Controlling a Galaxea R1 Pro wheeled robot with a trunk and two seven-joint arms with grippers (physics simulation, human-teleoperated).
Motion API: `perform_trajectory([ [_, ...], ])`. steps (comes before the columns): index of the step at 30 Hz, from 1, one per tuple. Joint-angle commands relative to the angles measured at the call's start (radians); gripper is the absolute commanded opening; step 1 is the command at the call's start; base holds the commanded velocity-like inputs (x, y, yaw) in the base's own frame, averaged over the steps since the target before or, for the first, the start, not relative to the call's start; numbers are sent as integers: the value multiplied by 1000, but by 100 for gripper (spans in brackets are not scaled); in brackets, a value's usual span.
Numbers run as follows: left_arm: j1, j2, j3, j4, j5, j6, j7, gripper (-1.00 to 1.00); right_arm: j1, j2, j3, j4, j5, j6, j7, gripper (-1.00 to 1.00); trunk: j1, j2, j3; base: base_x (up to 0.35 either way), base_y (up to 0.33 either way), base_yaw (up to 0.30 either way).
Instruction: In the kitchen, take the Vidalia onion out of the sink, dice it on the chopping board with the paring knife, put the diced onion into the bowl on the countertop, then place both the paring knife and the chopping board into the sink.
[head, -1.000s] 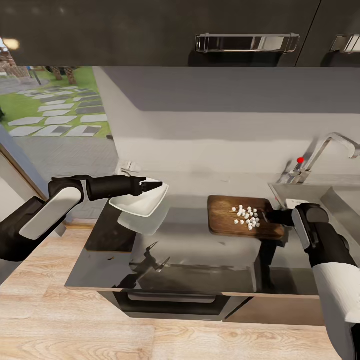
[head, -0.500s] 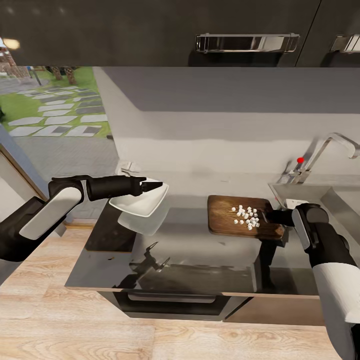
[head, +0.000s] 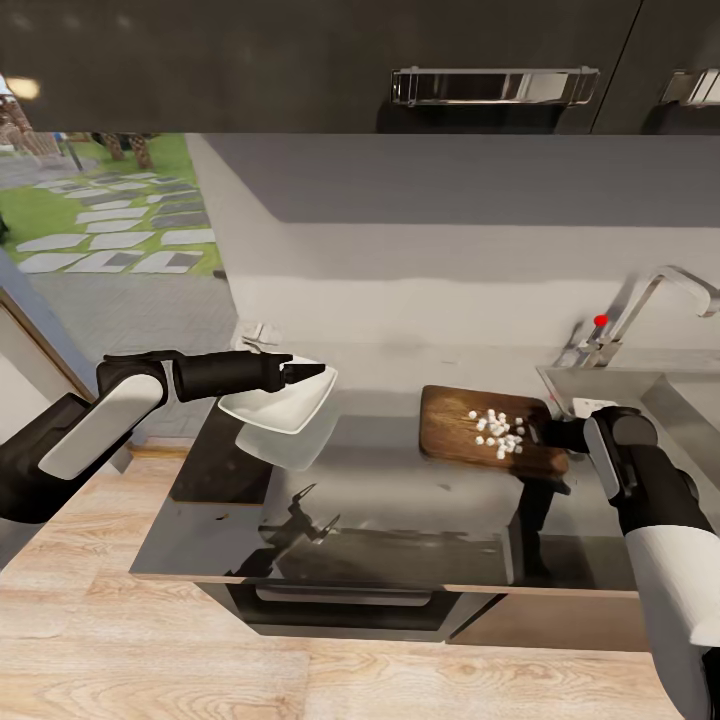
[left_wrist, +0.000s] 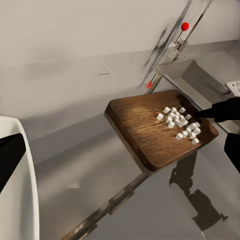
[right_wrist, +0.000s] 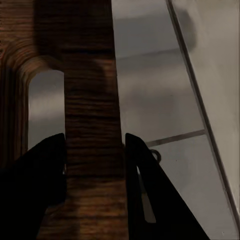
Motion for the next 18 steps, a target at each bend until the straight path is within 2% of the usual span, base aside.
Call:
perform_trajectory([
  [1,-1,1,-1,0,-1,2,-3,100,0,0,0,-1,-19,4,-5,-100,0,-1,-1,0,0,0],
  [18,-1,1,-1,0,-1,2,-3,100,0,0,0,-1,-19,3,-3,-100,0,-1,0,0,0,0],
])
